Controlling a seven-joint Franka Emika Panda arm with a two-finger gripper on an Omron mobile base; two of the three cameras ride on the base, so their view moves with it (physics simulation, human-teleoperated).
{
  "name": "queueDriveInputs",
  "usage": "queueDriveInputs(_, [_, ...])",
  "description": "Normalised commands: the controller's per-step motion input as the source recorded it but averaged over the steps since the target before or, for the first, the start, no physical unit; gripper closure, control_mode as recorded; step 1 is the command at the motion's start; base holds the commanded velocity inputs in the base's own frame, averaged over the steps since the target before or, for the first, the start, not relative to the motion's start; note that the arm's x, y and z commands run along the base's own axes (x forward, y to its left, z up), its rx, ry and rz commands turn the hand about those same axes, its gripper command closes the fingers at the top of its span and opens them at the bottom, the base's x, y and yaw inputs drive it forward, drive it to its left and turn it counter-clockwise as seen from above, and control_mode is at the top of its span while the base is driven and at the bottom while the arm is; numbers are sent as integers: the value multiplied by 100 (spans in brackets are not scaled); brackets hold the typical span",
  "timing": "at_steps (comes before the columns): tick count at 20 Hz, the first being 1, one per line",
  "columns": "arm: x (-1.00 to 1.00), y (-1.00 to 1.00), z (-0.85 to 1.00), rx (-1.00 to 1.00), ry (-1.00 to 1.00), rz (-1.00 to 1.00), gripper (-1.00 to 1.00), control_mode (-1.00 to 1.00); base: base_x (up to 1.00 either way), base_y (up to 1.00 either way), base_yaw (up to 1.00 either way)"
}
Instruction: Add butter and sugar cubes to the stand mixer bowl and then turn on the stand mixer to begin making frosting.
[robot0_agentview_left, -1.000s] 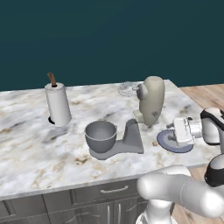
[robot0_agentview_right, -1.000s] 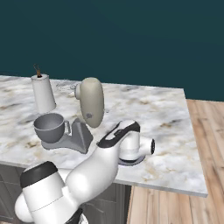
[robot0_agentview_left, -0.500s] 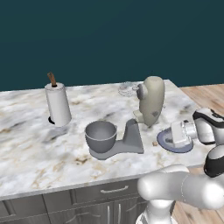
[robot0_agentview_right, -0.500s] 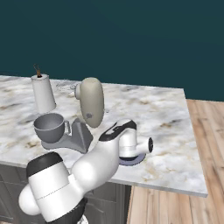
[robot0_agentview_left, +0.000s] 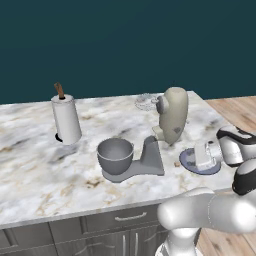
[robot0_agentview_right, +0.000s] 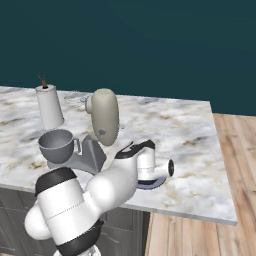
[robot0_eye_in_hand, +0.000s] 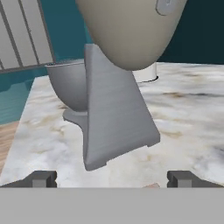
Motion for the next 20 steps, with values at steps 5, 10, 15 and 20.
queueDriveInputs(5, [1,0,-18,-6,0,0,-100,-100,0,0,0])
queueDriveInputs(10, [0,0,-11,-8,0,0,-100,-100,0,0,0])
queueDriveInputs(15, [3,0,-8,-7,0,0,-100,-100,0,0,0])
queueDriveInputs(20, [8,2,-2,-5,0,0,-100,-100,0,0,0])
